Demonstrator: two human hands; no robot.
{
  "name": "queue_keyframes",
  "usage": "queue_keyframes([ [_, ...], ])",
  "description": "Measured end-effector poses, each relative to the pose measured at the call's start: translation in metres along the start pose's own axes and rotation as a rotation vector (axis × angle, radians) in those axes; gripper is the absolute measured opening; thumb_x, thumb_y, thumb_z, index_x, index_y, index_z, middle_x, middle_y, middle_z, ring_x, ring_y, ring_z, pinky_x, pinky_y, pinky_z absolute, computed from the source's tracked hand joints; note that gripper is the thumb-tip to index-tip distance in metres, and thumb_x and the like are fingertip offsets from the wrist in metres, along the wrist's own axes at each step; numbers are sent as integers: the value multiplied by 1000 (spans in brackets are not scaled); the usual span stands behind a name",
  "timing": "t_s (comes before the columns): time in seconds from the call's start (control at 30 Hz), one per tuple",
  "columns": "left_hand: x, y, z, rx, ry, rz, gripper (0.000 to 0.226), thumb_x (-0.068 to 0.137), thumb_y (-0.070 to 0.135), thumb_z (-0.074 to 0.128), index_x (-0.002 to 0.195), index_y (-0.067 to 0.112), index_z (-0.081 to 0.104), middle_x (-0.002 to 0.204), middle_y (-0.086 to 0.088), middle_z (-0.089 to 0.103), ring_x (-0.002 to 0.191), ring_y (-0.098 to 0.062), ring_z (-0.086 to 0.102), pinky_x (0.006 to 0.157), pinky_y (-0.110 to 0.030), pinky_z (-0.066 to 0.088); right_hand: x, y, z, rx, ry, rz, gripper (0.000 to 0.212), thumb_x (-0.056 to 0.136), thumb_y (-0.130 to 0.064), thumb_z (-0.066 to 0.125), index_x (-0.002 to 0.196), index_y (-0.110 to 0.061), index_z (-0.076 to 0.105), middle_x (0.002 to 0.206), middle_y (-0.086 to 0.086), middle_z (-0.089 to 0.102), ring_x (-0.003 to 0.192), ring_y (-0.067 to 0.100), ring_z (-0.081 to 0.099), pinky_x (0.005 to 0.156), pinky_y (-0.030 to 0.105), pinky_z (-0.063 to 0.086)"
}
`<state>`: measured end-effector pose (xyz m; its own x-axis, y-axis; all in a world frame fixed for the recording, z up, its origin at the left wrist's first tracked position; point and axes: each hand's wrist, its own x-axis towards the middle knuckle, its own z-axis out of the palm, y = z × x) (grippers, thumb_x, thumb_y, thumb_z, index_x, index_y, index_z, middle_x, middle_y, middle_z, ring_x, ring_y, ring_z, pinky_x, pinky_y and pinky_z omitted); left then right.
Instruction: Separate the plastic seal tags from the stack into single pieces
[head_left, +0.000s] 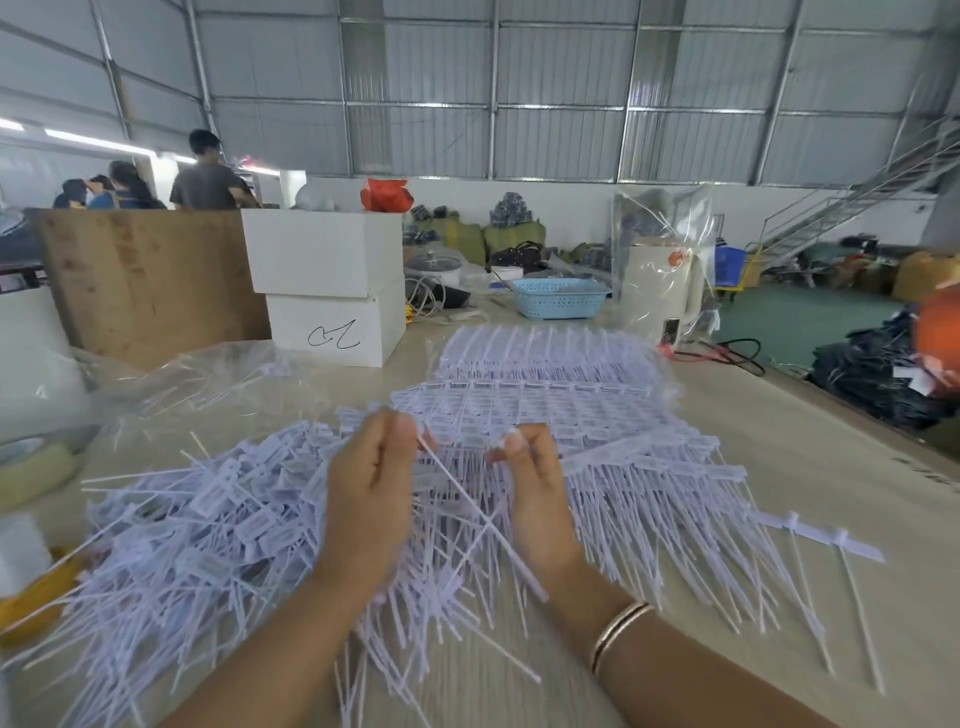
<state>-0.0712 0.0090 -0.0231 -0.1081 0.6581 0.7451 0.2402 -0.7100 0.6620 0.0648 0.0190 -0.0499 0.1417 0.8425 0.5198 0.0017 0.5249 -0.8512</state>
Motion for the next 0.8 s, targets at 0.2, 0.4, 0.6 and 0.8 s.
queue_keyframes([
  [0.2,27,-23,-46,788,124,77,42,89,36,38,54,14,46,61,-3,49,64,-29,48,72,-38,30,0,8,6,-87,-129,42,15,87,-37,44,77,-26,48,76,5,41,75,17,38,72,20,34],
  [0.4,30,-38,-57,1241,-22,-37,39,81,47,57,71,12,71,80,-9,54,84,-32,48,76,-40,24,-1,11,4,-160,-124,70,37,87,-4,36,96,-36,52,99,11,50,80,18,40,76,34,35],
  [0.6,20,-9,-24,848,-156,94,45,90,57,33,81,24,62,83,8,60,88,-20,51,77,-34,22,-4,6,14,-453,-208,-111,50,89,-5,34,117,-47,31,96,-15,45,106,6,44,99,20,12],
  [0.8,4,-9,8,650,-304,15,34,98,40,37,67,31,50,64,8,50,74,-13,48,74,-33,22,-4,-8,13,-466,-313,-63,50,81,-15,38,118,-46,28,113,-6,53,116,8,41,98,20,13],
])
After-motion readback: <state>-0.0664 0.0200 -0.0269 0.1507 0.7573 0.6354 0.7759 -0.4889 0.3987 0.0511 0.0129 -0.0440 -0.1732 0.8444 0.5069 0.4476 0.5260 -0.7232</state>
